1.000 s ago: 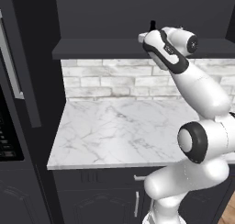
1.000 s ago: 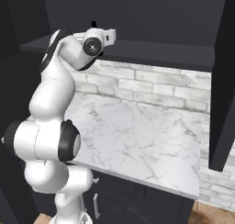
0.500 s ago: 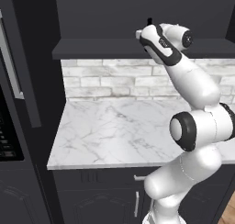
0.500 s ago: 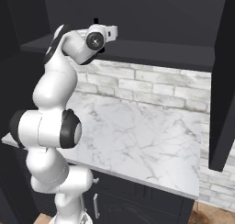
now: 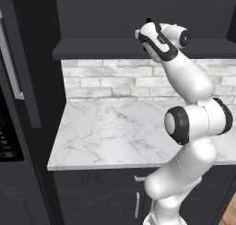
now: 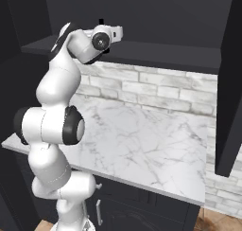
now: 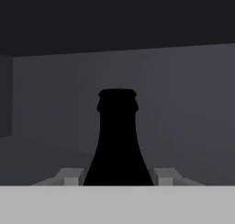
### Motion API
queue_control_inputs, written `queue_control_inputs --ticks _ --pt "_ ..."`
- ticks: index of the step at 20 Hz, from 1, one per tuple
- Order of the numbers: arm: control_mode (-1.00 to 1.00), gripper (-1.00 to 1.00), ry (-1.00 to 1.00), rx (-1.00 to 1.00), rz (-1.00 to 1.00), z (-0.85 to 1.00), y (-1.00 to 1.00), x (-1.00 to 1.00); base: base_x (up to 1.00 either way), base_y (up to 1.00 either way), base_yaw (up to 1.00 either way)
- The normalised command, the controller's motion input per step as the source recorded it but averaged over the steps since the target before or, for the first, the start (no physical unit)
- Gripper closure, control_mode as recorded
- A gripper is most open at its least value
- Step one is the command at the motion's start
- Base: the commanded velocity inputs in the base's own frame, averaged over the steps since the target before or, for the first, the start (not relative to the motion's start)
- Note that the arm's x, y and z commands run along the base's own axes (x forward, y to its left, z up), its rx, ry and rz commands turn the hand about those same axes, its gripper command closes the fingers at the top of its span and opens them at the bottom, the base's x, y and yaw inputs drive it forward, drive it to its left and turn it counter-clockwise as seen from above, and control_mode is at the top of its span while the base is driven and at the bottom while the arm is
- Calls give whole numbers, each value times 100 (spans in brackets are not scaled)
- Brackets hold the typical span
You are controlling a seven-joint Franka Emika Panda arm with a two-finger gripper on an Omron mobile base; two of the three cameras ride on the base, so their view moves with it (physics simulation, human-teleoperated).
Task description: Pick the bottled drink from the counter and place it in the open cabinet.
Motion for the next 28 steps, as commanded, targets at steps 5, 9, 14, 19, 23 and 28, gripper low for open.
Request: queue_control_inputs --ticks 5,9,14,19,23,28 --pt "-100 100 -1 0 0 -14 -3 30 0 0 0" --pt "-100 100 0 0 0 -16 0 32 0 0 0" --pt "-100 100 -2 0 0 -21 0 24 0 0 0" --pt "-100 100 -4 0 0 -20 0 20 0 0 0" --pt "-100 100 -9 0 0 -21 0 11 0 0 0" --pt "-100 100 -6 0 0 -20 0 10 0 0 0"
